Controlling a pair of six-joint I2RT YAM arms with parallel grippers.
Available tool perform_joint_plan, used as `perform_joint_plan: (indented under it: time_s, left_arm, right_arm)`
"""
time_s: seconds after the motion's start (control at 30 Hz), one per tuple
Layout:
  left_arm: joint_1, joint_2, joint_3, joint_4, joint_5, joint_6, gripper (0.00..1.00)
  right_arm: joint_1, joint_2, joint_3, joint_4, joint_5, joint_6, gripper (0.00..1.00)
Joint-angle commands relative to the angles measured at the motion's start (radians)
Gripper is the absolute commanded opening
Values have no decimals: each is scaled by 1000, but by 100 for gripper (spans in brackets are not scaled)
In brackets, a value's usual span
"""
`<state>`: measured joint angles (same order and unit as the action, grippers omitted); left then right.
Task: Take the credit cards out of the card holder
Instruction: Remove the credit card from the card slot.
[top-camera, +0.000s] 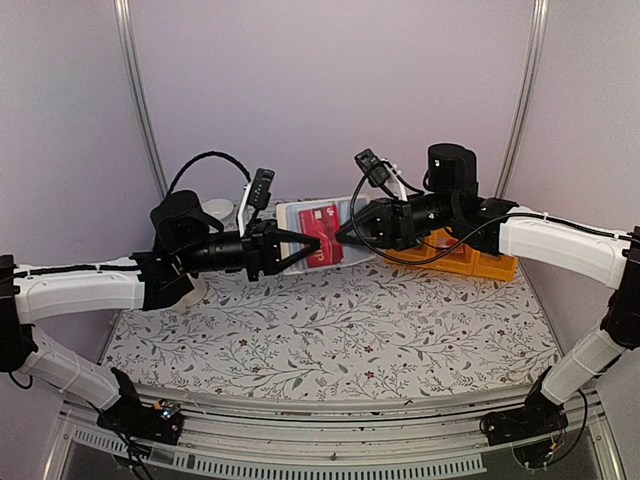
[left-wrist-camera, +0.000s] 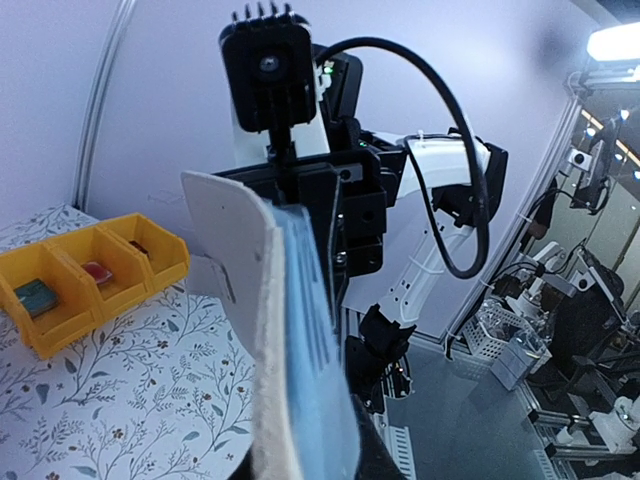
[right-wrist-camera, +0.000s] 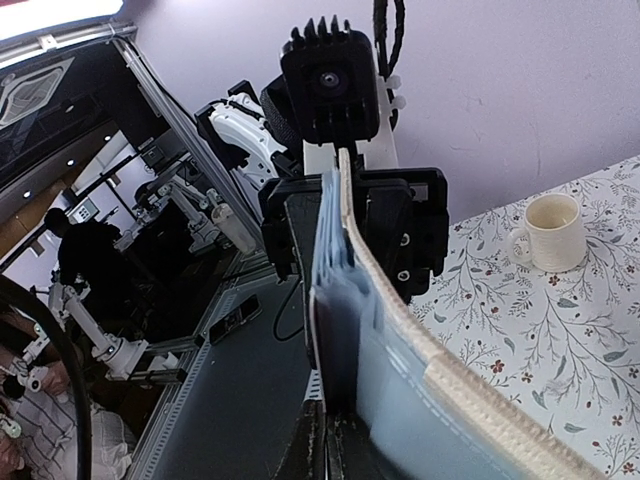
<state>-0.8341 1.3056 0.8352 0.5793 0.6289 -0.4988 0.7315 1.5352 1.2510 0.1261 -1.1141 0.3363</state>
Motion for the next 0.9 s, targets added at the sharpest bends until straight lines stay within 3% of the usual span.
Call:
perform_joint_plan:
  time_s: [0.0,0.2,0.37,0.53,0.67,0.87]
  left_arm:
    - [19,5,-23,112,66,-62,21]
    - [20,26,-38,192,97,-108,16]
    - [20,37,-42,220,96,-123,0]
    - [20,38,-40,211,100,-112,0]
    - [20,43,-37,209,102,-111,9]
    - [20,44,-36,209,104,-112,13]
  right_arm:
    - [-38,-34,-9,-17,-4,16,1]
    - [-52,-53,-21,12,-19,53,2]
    - [-68,-67,-21,-10,-23,38,2]
    - [-70,-65,-3,-100,-34,-5,2]
    - [-72,-63,9,-131,-33,-41,2]
    - [-73,-61,18,-137,-33,-47,4]
